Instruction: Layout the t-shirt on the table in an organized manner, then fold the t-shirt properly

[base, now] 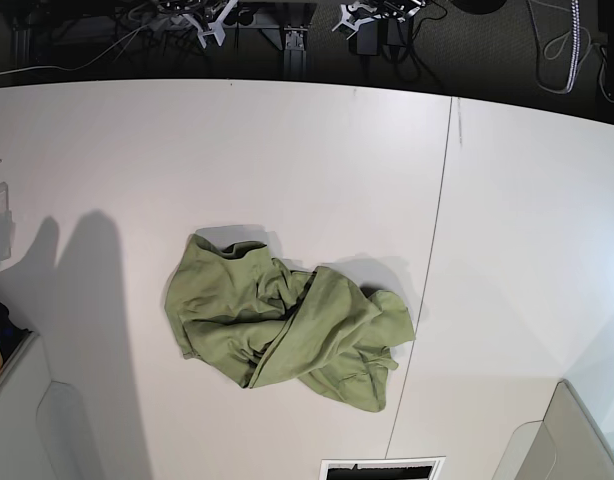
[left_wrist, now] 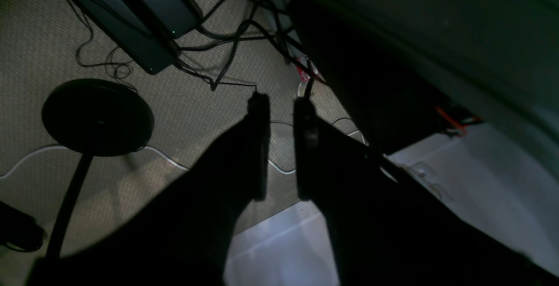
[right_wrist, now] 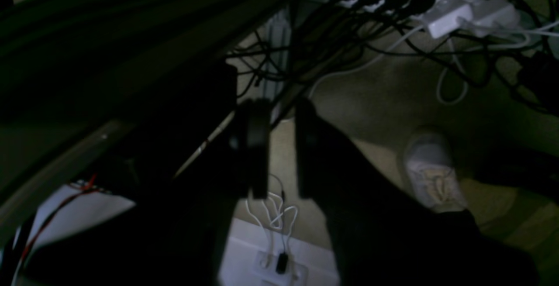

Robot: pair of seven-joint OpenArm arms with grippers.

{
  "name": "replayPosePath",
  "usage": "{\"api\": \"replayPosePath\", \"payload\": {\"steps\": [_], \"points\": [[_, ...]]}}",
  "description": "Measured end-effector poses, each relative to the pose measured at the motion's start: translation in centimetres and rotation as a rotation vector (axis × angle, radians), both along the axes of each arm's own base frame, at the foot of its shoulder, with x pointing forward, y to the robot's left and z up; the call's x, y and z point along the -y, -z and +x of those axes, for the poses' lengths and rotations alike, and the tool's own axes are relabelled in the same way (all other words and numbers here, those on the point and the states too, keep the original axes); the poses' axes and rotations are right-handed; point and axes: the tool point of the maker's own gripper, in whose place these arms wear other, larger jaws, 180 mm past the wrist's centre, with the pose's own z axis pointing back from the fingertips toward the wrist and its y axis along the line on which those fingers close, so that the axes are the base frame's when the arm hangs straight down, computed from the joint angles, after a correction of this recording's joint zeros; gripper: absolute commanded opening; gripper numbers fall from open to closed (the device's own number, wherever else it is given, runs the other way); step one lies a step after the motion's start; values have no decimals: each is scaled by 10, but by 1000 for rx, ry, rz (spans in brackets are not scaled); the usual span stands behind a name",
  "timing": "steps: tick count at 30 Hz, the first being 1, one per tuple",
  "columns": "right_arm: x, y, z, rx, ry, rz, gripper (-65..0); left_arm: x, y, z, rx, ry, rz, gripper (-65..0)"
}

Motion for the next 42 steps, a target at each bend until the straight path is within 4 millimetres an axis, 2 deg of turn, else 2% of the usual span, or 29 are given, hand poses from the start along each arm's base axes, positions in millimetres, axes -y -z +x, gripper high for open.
{"api": "replayPosePath", "payload": {"steps": [17,25,32,37,40,42], "points": [[0,0,1,3,0,0,-555,0,0,-3,-4,0,-1,-547],[0,0,1,4,0,1,-555,4,-3,-34,-42,0,-12,-547],[-3,-1,0,2,-2,18,-555,16,-6,-42,-18,9,-46,-547],[-9,-5,-6,31,-10,45,-555,22,-12,-67,-14,91,-67,-547],[-10,-11,-12,61,-15,49,-555,26,-16,-70,12,132,-78,-547],[-6,-15,-18,75,-19,45,-555,26,-18,-66,38,140,-85,-547]]}}
